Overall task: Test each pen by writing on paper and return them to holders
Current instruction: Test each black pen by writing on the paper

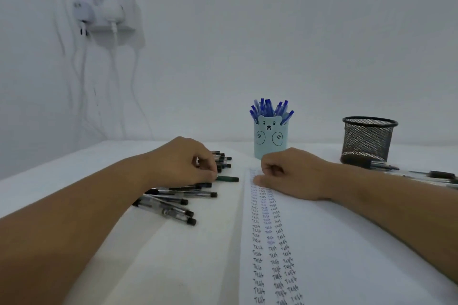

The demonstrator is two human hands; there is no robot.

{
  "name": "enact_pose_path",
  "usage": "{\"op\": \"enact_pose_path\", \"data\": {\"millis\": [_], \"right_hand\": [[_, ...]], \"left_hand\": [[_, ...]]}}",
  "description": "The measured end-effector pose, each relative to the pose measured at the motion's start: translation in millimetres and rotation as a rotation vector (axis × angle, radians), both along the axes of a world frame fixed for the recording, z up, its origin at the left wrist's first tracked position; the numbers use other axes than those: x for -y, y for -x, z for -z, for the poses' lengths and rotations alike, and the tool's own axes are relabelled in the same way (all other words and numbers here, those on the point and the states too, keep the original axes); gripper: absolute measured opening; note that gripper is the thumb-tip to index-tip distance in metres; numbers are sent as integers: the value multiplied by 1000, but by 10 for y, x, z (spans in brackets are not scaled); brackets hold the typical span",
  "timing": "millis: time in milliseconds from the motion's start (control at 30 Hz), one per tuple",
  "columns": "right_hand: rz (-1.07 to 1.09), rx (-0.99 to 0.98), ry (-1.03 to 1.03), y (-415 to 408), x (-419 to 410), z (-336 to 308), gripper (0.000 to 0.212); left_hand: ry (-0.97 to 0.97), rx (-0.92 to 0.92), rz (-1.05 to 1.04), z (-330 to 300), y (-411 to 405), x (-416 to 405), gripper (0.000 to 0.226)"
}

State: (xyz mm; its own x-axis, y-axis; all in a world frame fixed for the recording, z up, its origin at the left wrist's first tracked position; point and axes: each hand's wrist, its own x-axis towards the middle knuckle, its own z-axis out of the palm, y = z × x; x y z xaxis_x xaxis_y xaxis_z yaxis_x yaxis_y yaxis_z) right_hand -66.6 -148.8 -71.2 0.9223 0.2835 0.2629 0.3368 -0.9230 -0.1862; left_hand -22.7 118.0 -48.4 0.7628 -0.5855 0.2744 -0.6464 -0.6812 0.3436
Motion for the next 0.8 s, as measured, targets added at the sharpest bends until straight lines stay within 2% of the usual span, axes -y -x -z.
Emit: {"op": "enact_pose_path", "data": {"millis": [133,200,267,367,433,533,633,733,800], "right_hand": [[-8,45,-69,4,2,60,39],[-6,60,-84,0,-5,70,36],[-2,75,-103,17,-3,72,30],[-5,152,-144,68,-30,56,21],[-49,250,-251,103,-78,40,16],[-137,409,-374,147,-147,0,22],[-169,452,-413,174,-199,-25,28],[-148,496,-396,171,-203,-28,10],[-101,470,-415,152,-183,-9,9]], "left_hand": [[-20,42,-22,51,-24,33,12],[50,78,-35,57,-24,52,17],[241,97,-55,25,21,97,18],[655,56,-51,-74,134,183,16],[895,-47,-18,-123,215,251,16],[1096,-241,66,-134,342,377,13],[1134,-357,140,-87,423,481,10],[1066,-391,160,-28,440,536,7],[969,-346,133,0,422,547,5]]}}
